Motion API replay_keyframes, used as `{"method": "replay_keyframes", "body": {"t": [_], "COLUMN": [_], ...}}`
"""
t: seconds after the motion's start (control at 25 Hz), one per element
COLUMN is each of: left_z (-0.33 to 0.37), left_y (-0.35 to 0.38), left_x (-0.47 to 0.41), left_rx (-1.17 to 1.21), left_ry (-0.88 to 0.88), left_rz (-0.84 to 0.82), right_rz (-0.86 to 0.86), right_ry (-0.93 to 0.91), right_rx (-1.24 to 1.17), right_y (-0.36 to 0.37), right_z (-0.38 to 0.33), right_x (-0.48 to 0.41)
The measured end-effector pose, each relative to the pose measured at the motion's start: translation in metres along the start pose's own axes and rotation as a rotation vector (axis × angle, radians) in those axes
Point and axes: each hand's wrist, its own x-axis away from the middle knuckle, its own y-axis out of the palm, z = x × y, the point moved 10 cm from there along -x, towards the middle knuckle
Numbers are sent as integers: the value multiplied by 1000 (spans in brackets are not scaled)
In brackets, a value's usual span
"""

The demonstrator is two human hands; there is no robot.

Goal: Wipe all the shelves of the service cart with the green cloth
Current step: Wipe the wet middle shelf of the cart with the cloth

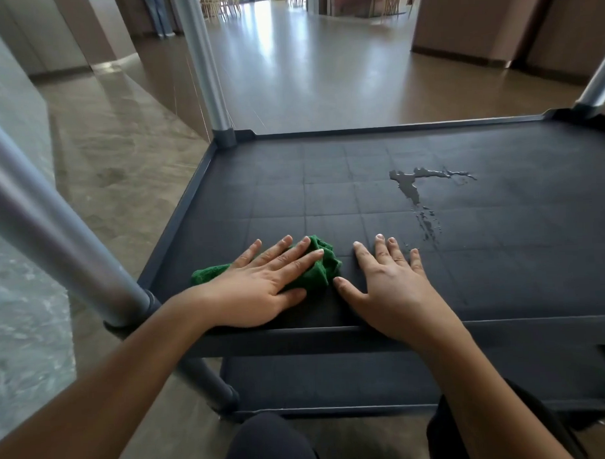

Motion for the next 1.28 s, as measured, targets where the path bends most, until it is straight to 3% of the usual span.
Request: {"method": "replay_keyframes", "body": {"t": [0.52, 0.76, 1.08, 1.28], "left_z": [-104, -72, 9, 23], "left_y": [-64, -55, -3, 8], "left_x": [-143, -117, 0, 23], "left_rx": [62, 33, 91, 63], "left_ry": [-441, -317, 67, 86], "left_rz": [162, 116, -58, -81], "right_rz": [21, 35, 41, 1], "right_ry": [-7, -1, -7, -17], "right_rx": [-20, -32, -39, -19], "right_y": [-2, -5, -4, -1], "right_z": [-4, -3, -2, -3], "right_x": [-1, -4, -4, 0]}}
